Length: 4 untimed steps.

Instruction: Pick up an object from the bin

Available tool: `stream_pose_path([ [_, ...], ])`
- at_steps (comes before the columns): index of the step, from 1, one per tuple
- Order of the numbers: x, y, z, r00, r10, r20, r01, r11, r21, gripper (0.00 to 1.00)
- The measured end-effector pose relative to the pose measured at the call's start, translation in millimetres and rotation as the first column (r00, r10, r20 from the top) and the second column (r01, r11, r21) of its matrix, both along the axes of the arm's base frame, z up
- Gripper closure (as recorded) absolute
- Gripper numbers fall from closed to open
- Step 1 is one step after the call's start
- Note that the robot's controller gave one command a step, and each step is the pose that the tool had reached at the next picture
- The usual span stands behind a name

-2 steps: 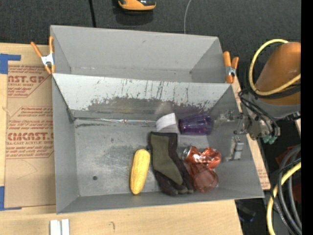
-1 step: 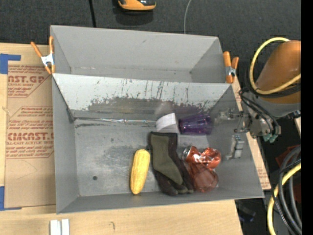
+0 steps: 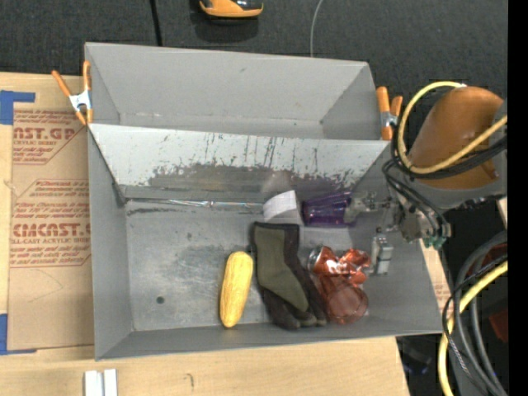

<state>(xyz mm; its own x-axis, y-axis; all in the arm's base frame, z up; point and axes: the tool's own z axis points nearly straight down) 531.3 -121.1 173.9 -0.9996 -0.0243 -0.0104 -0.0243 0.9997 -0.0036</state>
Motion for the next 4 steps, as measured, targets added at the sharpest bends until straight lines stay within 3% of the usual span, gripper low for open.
stream_pose_path([
  [1, -30.6, 2, -33, 0.998, -0.055, -0.010, 0.055, 0.998, 0.004, 0.00],
  [2, -6.5, 35, -65, 0.962, -0.274, -0.007, 0.274, 0.962, 0.003, 1.00],
  [3, -6.5, 35, -65, 0.962, -0.274, -0.007, 0.274, 0.962, 0.003, 1.00],
  [4, -7.5, 42, -11, 0.965, -0.263, -0.004, 0.263, 0.965, 0.005, 0.00],
])
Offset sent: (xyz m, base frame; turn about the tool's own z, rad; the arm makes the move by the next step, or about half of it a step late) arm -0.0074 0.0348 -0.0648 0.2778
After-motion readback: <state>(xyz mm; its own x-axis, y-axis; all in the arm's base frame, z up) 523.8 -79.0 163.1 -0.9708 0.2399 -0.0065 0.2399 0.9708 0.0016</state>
